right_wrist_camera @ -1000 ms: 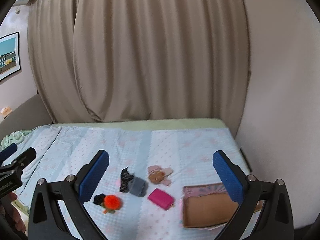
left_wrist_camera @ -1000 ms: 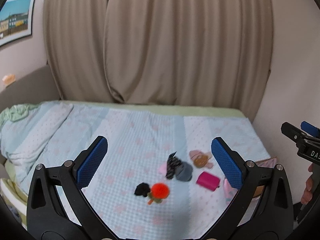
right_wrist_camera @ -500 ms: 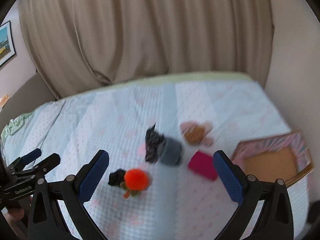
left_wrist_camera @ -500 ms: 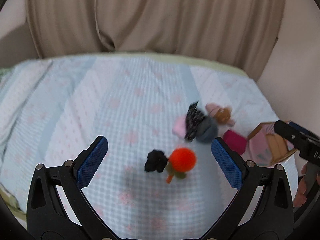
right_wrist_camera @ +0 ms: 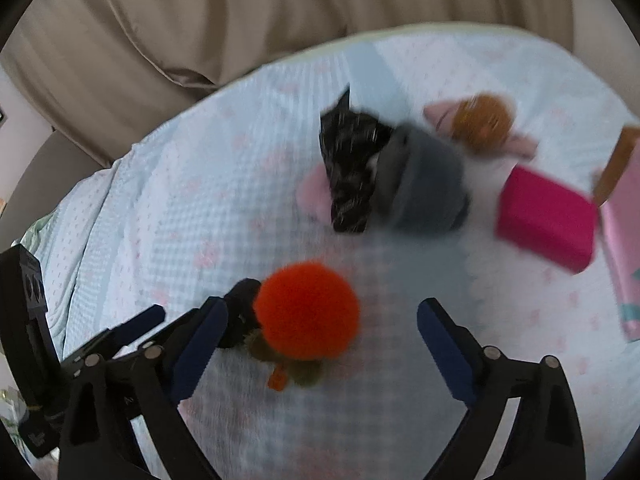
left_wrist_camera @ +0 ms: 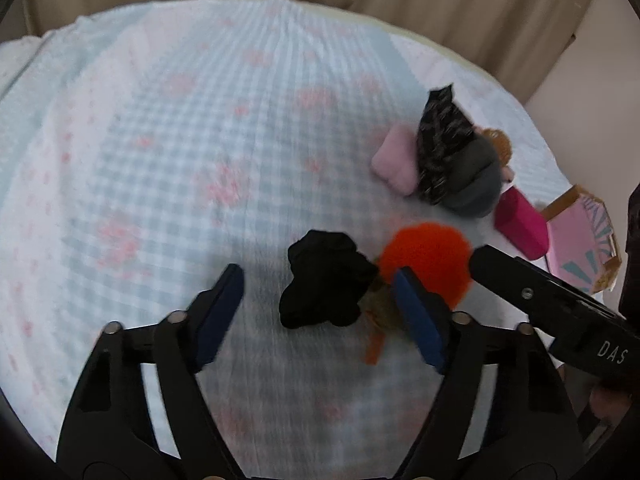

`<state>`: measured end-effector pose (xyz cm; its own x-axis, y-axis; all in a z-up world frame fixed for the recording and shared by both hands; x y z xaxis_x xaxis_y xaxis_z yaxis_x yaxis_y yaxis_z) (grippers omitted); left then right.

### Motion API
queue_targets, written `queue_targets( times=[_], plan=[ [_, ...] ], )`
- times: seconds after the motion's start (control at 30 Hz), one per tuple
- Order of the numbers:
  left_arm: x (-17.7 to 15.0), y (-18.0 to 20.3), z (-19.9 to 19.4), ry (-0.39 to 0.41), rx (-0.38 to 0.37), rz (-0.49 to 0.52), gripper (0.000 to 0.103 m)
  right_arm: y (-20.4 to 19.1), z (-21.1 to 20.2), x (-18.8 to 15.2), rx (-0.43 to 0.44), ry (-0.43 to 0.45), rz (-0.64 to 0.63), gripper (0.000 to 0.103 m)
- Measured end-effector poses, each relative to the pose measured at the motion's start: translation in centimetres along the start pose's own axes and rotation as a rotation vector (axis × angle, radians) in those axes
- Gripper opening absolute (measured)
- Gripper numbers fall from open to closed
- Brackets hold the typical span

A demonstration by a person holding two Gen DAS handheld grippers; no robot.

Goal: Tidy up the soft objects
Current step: 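Grasp the black scrunchie with the left tool while the right tool grasps the orange pom-pom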

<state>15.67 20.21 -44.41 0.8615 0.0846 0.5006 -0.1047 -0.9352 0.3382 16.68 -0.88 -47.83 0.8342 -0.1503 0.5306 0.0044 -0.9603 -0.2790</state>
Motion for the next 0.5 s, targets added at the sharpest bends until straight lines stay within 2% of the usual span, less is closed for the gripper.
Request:
queue_targets(
  times=[0.23,0.4,0.47,0.5],
  plan=[
    [-0.8,-1.2,4.2,-0.054,-0.032,0.01,0.055,-0.2,4.5,-0.3,0.04,-0.044,0.054,0.086],
    [-1.6,-0.7,5.8,-0.086,-0.048,0.082,0.037,-0.3,6.6,-0.8,0.075,-0.088,0.07,0.067],
    [-1.8,-0.6,5.9,-0.086,-0.041,0.101,0.026,-0.1,7.0,-1.0,0.071,-0.095,0.078,0.059],
    [-1.8,-0.6,5.9,-0.085,-0.038,0.107,0.025,-0.1,7.0,-1.0,0.063,-0.091,0.072,0.057]
  ],
)
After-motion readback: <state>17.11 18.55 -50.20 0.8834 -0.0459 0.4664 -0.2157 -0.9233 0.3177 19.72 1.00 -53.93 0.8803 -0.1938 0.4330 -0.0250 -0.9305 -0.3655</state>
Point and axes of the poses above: each gripper's, at about its wrist camera, not at the fingertips, and z roughly the way its jaws point, y to its right, x to its top, the point moved 2 cm from there along z, roughly the way its jaws point, and after that the axes turned 6 degrees about -x, right-handed, at the moved point
